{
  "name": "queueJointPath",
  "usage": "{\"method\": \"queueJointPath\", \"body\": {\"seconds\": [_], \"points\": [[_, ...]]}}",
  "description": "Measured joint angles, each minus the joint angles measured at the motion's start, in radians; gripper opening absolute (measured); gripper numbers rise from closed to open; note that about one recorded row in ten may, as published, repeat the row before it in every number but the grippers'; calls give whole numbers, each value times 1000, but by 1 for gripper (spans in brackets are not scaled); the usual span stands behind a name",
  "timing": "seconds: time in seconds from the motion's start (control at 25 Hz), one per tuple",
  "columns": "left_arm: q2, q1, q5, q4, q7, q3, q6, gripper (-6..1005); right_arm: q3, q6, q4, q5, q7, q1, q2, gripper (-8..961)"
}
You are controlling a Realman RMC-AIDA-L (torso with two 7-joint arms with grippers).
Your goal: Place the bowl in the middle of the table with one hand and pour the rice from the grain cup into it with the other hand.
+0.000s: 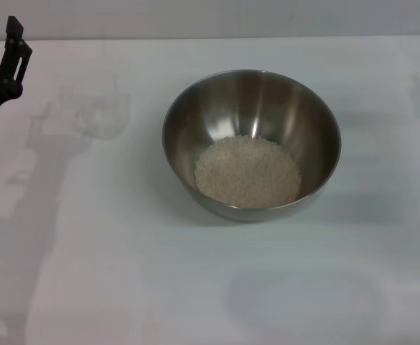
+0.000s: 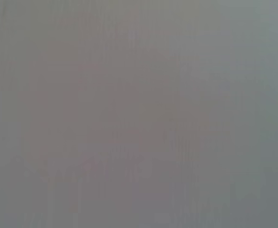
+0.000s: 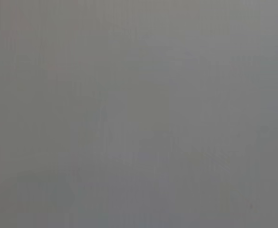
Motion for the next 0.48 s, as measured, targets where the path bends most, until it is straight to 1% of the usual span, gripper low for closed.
{"method": "queueJointPath", "body": {"seconds": [0.16,0.32,0.48], "points": [[0,2,-3,-1,1,-4,0,817,-1,3,1,-5,5,-2,-2,671],[-2,9,-7,-5,-1,-27,1,820,-3,4,4,-44,7,3,-10,683],[-2,11,-8,-2,-3,-28,5,821,-1,3,1,-50,11,8,-12,697]]}}
